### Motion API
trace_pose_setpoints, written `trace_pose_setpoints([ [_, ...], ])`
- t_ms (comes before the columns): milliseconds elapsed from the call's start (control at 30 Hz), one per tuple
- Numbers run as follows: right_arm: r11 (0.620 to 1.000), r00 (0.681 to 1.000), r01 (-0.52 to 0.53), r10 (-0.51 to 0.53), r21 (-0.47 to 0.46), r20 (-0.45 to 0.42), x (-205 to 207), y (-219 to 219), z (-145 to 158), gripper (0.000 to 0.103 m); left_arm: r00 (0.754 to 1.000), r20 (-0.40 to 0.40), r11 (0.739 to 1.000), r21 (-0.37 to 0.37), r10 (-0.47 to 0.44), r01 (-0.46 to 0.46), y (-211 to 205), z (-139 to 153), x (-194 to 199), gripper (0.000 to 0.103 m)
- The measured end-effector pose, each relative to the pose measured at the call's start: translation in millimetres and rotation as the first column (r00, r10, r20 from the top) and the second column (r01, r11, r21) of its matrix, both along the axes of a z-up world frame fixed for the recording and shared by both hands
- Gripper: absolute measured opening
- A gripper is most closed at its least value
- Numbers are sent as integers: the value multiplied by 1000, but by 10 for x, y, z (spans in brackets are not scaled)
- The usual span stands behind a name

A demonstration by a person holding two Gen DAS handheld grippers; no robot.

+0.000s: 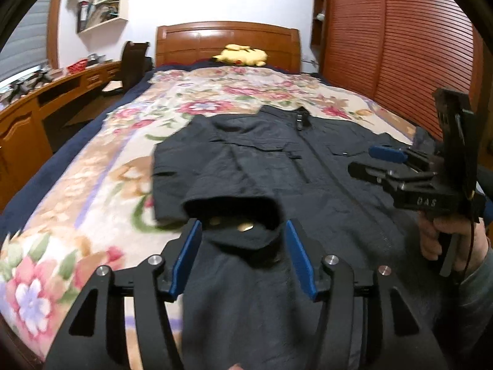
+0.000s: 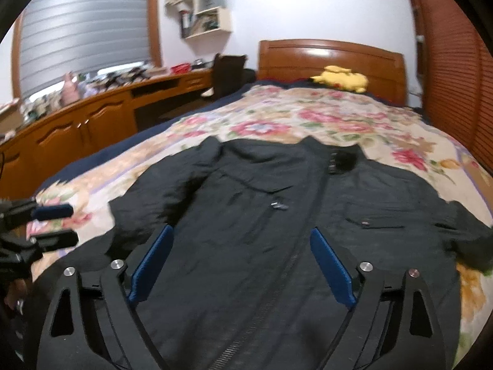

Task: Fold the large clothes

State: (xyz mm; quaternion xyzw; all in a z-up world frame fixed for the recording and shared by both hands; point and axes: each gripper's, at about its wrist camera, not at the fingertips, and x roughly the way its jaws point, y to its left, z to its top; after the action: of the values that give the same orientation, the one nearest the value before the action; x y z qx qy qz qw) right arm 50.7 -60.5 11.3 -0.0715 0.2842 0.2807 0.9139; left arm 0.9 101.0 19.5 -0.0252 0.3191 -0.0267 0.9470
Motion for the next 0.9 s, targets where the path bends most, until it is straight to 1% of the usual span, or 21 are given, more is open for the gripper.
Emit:
trace_pose_setpoints([
  [100, 998, 998, -63, 63, -15, -20, -51, 204, -80, 86, 999, 4, 999, 11, 50, -50, 174, -53, -118, 56],
  [167, 994, 993, -111, 110, -23, -33, -84, 360, -130, 85, 998, -3, 998, 12, 68, -68, 261, -88, -143, 56],
  [367, 976, 976, -212, 209, -41, -60, -155, 792, -226, 81, 994, -21, 994, 21, 111, -111, 462, -222, -264, 56],
  [500, 965, 965, -255, 250, -55, -81, -138, 1006, -300, 72, 993, -22, 992, 31, 119, -118, 489, -233, -313, 56],
  [567, 961, 960, -270, 263, -66, -100, -112, 1087, -349, 64, 992, -20, 992, 37, 123, -122, 496, -232, -337, 56],
  [600, 959, 957, -275, 267, -67, -110, -103, 1098, -366, 51, 992, -19, 992, 39, 124, -124, 495, -228, -345, 56],
  [633, 958, 955, -277, 267, -74, -127, -75, 1118, -395, 33, 992, -18, 991, 40, 126, -125, 494, -225, -355, 56],
  [667, 959, 956, -274, 262, -78, -134, -57, 1121, -410, 26, 992, -17, 991, 42, 126, -126, 488, -222, -361, 56],
  [700, 958, 955, -275, 263, -77, -133, -52, 1114, -413, 13, 992, -16, 991, 44, 126, -125, 484, -218, -374, 56],
  [733, 957, 955, -278, 267, -78, -128, -55, 1106, -412, 7, 992, -14, 991, 46, 126, -125, 472, -214, -375, 56],
  [800, 958, 958, -274, 265, -85, -107, -72, 1085, -390, 3, 992, -13, 991, 47, 124, -124, 454, -212, -370, 56],
  [900, 963, 964, -260, 254, -75, -78, -85, 982, -315, 1, 993, -11, 992, 43, 116, -115, 393, -202, -347, 56],
])
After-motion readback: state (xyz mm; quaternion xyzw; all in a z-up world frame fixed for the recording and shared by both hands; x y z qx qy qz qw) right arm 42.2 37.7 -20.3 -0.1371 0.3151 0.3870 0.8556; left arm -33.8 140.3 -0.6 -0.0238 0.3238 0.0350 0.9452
